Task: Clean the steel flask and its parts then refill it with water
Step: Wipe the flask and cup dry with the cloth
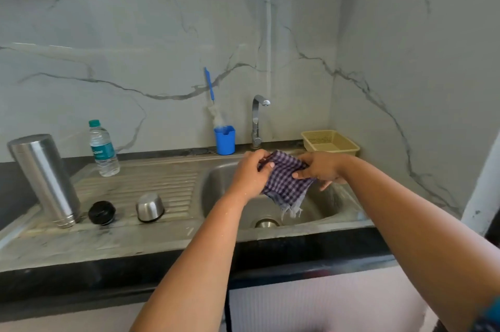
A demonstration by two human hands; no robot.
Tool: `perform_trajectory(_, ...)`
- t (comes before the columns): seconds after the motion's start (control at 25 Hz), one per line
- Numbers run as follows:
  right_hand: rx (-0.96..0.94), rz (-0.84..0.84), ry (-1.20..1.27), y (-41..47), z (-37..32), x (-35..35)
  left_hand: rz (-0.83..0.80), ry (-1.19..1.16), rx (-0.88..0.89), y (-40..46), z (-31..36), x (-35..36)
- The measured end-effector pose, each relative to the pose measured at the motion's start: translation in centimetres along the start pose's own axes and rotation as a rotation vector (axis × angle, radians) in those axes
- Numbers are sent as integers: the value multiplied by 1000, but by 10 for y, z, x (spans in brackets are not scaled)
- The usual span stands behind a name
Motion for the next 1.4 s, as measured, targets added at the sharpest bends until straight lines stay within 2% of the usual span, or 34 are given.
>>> perform_trajectory(0.12, -2, 17, 157, 25, 22, -32, -77, 160, -19, 38, -4, 27)
perform_trajectory(0.28, -38, 175, 28, 67, 36, -110, -151, 4, -79, 119, 4, 77)
perform_trajectory(0.36, -70, 323, -96, 91, 42, -158, -132, -65, -71, 170, 7, 99)
perform_trajectory(0.44, -104, 546, -189, 111, 48, -200, -113, -107, -41, 214, 9, 121)
perform_trajectory(0.56, -194, 776, -207, 149, 73, -231, -190, -85, -45, 265, -11, 169)
perform_trajectory(0.64, -145, 735, -275, 186, 103, -227, -324, 94, -45, 281, -33, 202)
perform_trajectory(0.72, 16, 499, -384, 222, 138, -207, -457, 337, -56, 285, -54, 224)
perform_trajectory(0.76, 81, 385, -459, 232, 150, -197, -455, 401, -52, 285, -57, 228)
perform_trajectory(0.8, 127, 345, -535, 236, 158, -194, -407, 400, -44, 284, -56, 228)
perform_trajectory(0.88, 122, 411, -531, 232, 152, -196, -277, 334, -26, 280, -50, 220)
perform_trajectory(0.96, 68, 511, -458, 219, 134, -198, -223, 286, -22, 270, -44, 206)
perform_trajectory(1.16, -98, 704, -139, 168, 80, -155, -75, 180, -101, 202, -29, 126)
perform_trajectory(1.28, -170, 687, -17, 139, 28, -95, 12, 90, -197, 120, -43, 50)
perform_trajectory(1.4, -230, 541, -12, 112, -42, -18, 190, 203, -261, 26, -70, -49)
Point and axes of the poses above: each hand's wrist, its own y-axis towards the middle knuckle, its own x-axis out of the palm, z = x × y, the point moved 7 cm from there along y, towards the middle knuckle, and after that the axes turned 4 degrees about x, right-handed, at the moved point
